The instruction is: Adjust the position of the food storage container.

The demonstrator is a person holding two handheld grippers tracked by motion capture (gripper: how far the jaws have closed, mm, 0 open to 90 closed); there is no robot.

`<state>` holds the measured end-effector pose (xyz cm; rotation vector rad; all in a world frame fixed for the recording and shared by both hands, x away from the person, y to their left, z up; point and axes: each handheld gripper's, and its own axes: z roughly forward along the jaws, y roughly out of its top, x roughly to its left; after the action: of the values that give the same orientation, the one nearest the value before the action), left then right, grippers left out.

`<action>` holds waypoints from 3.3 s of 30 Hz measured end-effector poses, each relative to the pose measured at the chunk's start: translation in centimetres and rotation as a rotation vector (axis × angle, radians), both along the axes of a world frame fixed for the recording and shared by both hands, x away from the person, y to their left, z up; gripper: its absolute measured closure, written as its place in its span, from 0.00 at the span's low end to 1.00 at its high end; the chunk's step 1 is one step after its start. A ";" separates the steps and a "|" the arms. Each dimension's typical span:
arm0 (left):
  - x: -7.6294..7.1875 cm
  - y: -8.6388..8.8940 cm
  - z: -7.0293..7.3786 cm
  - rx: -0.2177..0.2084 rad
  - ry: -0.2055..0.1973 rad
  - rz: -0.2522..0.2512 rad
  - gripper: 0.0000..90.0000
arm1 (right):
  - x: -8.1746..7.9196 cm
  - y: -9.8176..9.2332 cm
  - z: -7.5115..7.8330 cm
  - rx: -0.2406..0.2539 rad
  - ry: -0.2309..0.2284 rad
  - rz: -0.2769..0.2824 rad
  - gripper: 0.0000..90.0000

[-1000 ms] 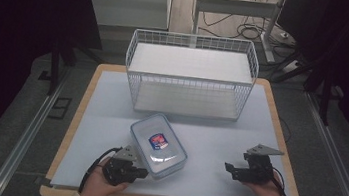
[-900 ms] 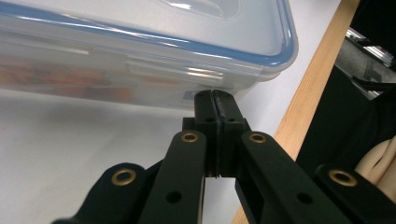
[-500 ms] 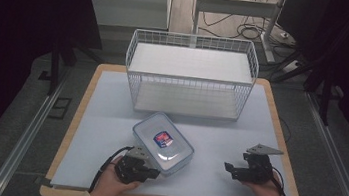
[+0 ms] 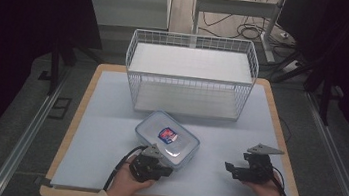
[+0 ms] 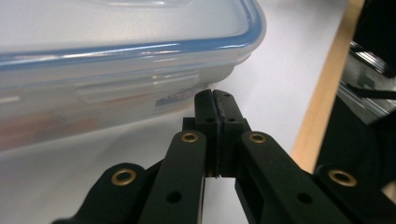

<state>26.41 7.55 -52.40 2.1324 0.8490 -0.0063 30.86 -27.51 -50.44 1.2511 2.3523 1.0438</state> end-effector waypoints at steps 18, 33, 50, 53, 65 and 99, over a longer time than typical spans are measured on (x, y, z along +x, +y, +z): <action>1.1 -3.7 -0.1 0.005 -0.033 0.001 1.00 | 0.0 -0.2 0.1 -0.005 -0.004 -0.005 0.18; 0.8 -1.0 0.2 -0.004 -0.044 0.075 1.00 | 0.0 -0.2 0.1 -0.004 -0.004 -0.006 0.18; 2.6 -3.2 -0.3 -0.007 -0.079 0.123 1.00 | 0.1 -0.1 -0.1 -0.010 0.002 -0.005 0.18; 2.9 -3.6 -0.4 -0.009 -0.082 0.134 1.00 | 0.1 -0.1 -0.1 -0.011 0.002 -0.005 0.18; 4.3 -5.6 -0.6 -0.021 -0.091 0.174 1.00 | 0.1 -0.2 -0.1 -0.012 0.005 -0.008 0.18; 0.6 1.9 2.7 -0.066 -0.068 0.155 0.98 | 0.0 -0.4 0.0 -0.005 0.003 0.000 0.18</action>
<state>27.04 9.45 -49.67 1.9897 0.9585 0.1163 30.82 -27.89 -50.43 1.2514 2.3561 1.0359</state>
